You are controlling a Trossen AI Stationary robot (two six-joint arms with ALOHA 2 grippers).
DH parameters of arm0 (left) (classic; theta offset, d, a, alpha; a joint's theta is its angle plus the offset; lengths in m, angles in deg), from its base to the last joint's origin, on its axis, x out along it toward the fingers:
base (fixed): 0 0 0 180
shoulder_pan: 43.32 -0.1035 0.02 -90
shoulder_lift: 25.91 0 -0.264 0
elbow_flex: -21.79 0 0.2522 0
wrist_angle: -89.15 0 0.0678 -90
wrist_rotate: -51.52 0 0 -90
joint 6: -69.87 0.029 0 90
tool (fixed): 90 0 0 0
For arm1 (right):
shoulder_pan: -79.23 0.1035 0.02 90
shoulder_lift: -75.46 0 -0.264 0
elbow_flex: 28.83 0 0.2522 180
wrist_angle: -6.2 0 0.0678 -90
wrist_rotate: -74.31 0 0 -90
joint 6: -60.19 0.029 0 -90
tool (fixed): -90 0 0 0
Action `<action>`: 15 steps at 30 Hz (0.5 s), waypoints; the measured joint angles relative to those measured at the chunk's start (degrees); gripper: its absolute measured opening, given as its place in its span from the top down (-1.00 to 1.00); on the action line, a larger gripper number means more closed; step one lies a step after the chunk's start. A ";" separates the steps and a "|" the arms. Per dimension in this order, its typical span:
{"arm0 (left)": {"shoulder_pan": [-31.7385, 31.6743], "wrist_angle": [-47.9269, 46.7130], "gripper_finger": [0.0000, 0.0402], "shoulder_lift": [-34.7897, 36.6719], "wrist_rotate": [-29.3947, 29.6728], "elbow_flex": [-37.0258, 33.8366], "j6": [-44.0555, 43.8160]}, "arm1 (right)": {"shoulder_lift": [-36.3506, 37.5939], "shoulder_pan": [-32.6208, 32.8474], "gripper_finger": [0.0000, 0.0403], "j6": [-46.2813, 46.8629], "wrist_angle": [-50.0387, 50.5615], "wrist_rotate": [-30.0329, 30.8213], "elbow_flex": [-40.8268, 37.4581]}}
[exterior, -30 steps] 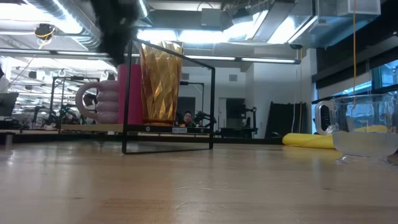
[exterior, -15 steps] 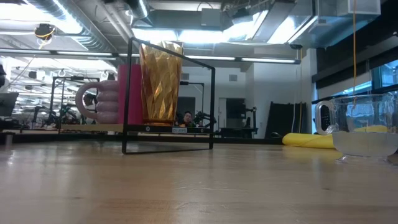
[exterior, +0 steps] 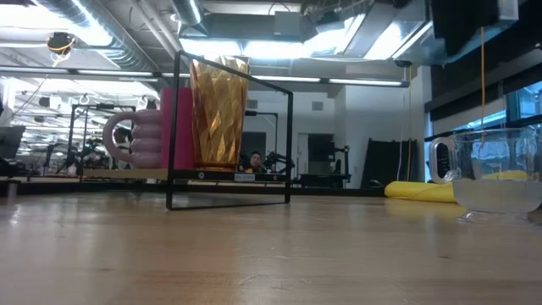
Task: Stack small to large cups/mugs on shelf
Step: Put the transparent cup on the shelf
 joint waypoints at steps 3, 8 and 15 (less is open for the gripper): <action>1.45 0.00 0.60 -0.08 1.12 0.00 -2.06 | 0.00 3.01 0.08 9.12 -6.33 -0.05 -4.64; 2.57 0.02 0.60 -0.05 2.90 0.00 -3.63 | 0.00 7.79 0.08 20.53 -15.17 0.62 -10.87; 2.68 0.31 0.60 -0.58 2.99 -0.02 -4.23 | 0.00 12.06 0.08 25.07 -17.99 4.70 -15.95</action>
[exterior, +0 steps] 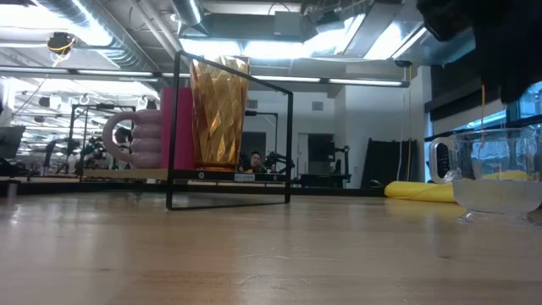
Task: Stack small to large cups/mugs on shelf
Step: Put the transparent cup on the shelf
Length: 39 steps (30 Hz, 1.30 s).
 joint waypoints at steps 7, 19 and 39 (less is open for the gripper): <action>0.26 1.00 0.60 -0.47 -0.18 0.00 -0.17 | 0.00 1.95 0.08 0.63 -1.34 -0.02 -3.74; 0.26 1.09 0.60 -0.50 -0.12 0.00 -0.17 | -1.19 2.17 0.08 -5.87 -4.46 0.47 -3.79; 0.24 2.49 0.60 -0.52 1.33 0.00 0.48 | -3.54 2.18 0.62 -17.91 -5.17 0.39 -3.77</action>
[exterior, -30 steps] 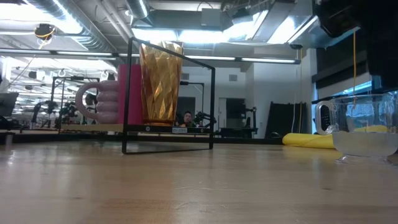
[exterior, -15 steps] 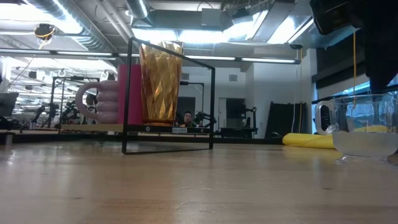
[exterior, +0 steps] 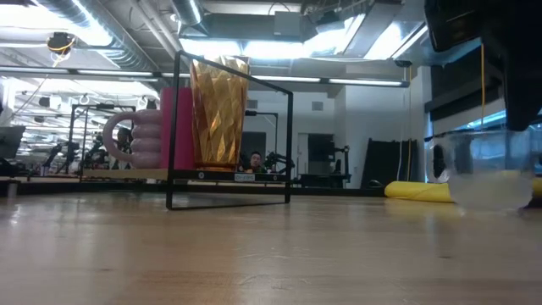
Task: Stack small to large cups/mugs on shelf
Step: Put the transparent cup on the shelf
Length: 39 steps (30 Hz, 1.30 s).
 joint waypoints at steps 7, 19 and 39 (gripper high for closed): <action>0.00 0.00 0.60 0.01 -0.02 0.00 0.97 | 0.01 -0.02 0.94 -0.55 1.15 -0.17 0.00; 0.00 0.00 0.60 0.01 -0.04 0.00 1.52 | 0.04 0.03 0.61 -5.63 0.99 4.50 7.27; 0.00 -0.02 0.60 0.01 -0.13 0.00 1.23 | 0.14 -7.55 -0.09 -0.93 11.23 -0.43 5.75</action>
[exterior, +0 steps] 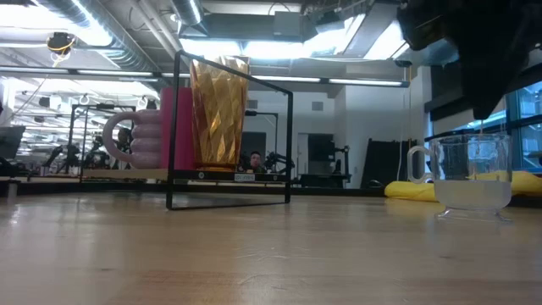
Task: Stack small to large cups/mugs on shelf
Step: Put the transparent cup on the shelf
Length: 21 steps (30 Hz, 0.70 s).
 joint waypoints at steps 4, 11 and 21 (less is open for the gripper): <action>0.00 0.02 0.60 0.00 -0.04 0.00 -0.24 | -1.23 -0.33 -0.07 -1.32 -0.51 0.25 -0.02; 0.00 0.04 0.60 0.00 -0.04 0.00 -1.62 | -5.13 -0.32 -0.06 -5.59 -3.00 -0.97 -0.04; 0.00 0.07 0.60 -0.01 -0.04 0.00 -3.15 | -7.80 -0.14 -0.04 -9.45 -2.09 -1.08 -0.04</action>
